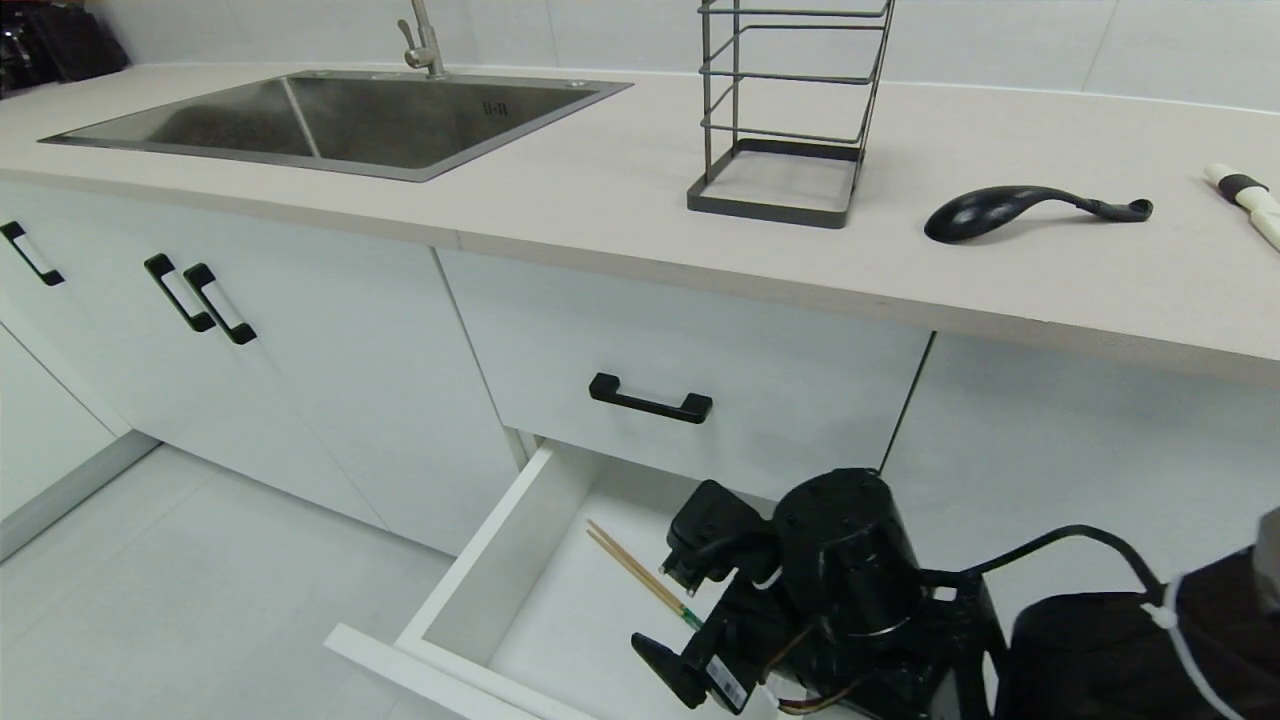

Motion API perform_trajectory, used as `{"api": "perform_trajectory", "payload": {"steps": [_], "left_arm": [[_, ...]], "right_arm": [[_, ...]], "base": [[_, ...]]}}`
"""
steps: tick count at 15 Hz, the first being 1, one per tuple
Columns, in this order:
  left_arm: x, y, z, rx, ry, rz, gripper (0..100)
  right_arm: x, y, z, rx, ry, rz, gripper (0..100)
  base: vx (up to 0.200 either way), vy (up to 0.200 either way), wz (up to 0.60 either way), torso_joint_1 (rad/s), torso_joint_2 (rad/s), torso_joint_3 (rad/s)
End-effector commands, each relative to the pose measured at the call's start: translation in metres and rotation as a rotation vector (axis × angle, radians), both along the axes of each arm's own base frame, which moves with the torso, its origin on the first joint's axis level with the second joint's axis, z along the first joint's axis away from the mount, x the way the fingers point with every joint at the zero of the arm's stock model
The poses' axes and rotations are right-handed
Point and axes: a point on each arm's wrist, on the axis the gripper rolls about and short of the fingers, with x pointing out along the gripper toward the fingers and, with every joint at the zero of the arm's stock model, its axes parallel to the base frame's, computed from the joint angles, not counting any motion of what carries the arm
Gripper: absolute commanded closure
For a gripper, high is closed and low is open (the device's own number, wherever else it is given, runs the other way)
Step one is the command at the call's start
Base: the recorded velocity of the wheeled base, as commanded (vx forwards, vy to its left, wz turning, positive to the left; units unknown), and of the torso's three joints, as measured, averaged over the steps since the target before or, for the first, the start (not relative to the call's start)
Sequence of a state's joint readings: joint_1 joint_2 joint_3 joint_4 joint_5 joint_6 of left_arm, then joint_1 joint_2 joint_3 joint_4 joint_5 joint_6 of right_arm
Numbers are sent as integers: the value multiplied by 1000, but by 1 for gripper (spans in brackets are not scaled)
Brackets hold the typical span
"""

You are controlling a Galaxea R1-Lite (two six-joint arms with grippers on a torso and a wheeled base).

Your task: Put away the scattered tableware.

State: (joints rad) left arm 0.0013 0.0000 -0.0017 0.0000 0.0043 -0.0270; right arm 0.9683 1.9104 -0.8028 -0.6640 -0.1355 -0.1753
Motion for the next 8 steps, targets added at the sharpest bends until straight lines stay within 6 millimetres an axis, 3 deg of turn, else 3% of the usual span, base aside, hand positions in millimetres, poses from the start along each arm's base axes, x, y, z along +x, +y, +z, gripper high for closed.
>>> {"api": "perform_trajectory", "payload": {"steps": [1, 6, 8], "left_arm": [[0, 0, 0, -1, 0, 1, 0], [0, 0, 0, 1, 0, 1, 0], [0, 0, 0, 1, 0, 1, 0]], "right_arm": [[-22, -29, 19, 47, -16, 56, 0], [-36, -66, 43, 135, -63, 77, 0], [-42, -81, 43, 152, -65, 91, 0]], "base": [[0, 0, 0, 0, 0, 0], [0, 0, 0, 0, 0, 0], [0, 0, 0, 0, 0, 0]]}}
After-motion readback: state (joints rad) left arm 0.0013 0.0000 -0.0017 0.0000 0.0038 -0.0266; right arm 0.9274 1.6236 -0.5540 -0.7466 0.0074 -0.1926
